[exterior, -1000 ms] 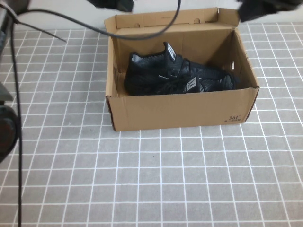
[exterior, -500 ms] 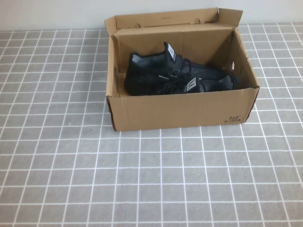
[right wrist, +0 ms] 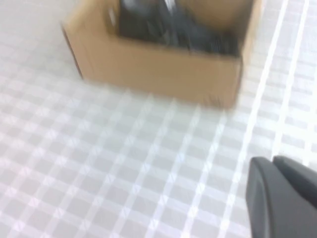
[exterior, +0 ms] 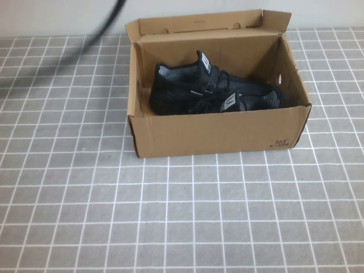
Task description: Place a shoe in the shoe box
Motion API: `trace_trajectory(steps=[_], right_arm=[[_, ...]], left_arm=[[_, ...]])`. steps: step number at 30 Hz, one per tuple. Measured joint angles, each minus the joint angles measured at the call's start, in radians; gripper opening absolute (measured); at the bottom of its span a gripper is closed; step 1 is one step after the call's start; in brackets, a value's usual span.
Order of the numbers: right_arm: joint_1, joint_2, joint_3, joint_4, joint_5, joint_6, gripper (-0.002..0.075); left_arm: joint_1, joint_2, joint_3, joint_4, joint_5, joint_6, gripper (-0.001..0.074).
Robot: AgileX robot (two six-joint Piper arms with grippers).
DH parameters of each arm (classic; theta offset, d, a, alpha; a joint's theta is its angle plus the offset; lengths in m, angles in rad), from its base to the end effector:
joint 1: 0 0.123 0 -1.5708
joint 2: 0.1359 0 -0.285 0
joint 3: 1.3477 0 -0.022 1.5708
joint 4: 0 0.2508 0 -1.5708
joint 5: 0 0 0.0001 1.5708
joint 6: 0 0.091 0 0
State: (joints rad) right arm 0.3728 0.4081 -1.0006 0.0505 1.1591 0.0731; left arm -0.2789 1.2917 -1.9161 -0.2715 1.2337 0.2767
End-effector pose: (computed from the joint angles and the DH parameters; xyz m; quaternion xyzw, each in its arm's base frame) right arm 0.0152 0.0105 0.4033 -0.1309 0.8444 0.1391 0.5005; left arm 0.1971 -0.0804 0.5424 0.2594 0.8179 -0.1335 0.4959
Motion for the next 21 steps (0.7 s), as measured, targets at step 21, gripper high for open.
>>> trace_trajectory(steps=[21], right_arm=[[0.000,-0.186,0.535,0.152,-0.746,0.000,-0.0016]], left_arm=[[0.000,-0.996,1.631,-0.061,-1.055,0.119,0.0001]])
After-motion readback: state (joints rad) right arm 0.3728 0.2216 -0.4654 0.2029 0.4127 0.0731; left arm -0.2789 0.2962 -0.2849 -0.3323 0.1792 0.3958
